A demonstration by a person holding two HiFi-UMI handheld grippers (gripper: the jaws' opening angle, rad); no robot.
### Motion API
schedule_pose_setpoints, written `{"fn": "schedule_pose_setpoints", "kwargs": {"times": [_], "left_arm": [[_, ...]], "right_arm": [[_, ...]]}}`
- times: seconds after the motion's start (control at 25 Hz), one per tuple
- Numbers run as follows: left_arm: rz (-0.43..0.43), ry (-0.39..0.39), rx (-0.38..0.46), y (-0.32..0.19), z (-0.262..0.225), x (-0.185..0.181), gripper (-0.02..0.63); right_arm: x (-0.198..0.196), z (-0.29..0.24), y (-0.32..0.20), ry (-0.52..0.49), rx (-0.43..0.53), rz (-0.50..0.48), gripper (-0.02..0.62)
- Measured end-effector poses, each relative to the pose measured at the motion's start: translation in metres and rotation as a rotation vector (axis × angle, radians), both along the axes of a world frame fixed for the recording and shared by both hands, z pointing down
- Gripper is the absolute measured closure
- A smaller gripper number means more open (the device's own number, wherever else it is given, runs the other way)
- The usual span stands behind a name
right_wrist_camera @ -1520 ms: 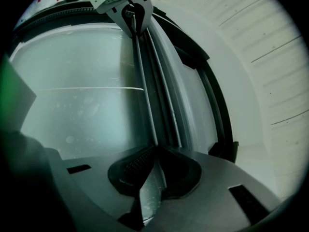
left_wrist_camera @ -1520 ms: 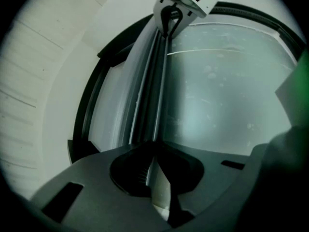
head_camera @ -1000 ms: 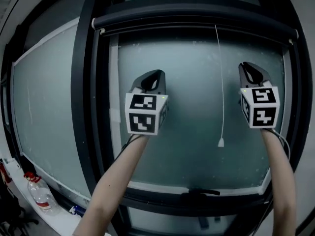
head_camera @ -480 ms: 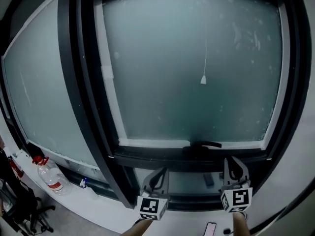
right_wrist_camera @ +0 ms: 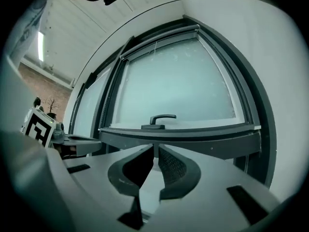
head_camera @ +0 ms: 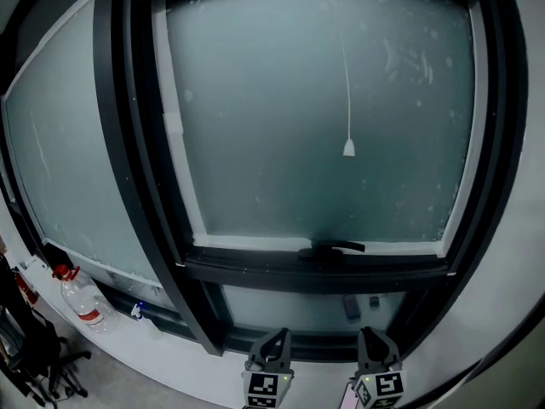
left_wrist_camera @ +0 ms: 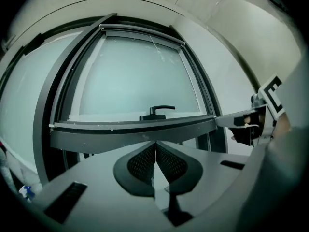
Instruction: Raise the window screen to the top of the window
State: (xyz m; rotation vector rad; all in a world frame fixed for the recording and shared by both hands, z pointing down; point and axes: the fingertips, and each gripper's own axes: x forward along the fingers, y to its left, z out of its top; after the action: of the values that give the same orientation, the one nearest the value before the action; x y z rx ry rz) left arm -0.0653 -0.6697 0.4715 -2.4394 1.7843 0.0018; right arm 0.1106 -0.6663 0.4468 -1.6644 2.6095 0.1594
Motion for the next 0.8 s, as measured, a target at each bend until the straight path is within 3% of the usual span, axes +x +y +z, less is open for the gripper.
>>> {"fn": "schedule_pose_setpoints", "kwargs": {"times": [0.28, 0.6, 0.8], "left_arm": [[-0.037, 0.010, 0.011, 0.028, 0.001, 0.013, 0.600], [-0.009, 0.016, 0.034, 0.107, 0.007, 0.013, 0.600], [0.005, 0.006, 0.007, 0.201, 0.013, -0.006, 0.600]], "right_arm": [[-0.005, 0.004, 0.039, 0.113, 0.013, -0.091, 0.558], [-0.002, 0.010, 0.111, 0.071, 0.034, -0.060, 0.558], [-0.023, 0.013, 0.192, 0.011, -0.003, -0.023, 0.558]]}}
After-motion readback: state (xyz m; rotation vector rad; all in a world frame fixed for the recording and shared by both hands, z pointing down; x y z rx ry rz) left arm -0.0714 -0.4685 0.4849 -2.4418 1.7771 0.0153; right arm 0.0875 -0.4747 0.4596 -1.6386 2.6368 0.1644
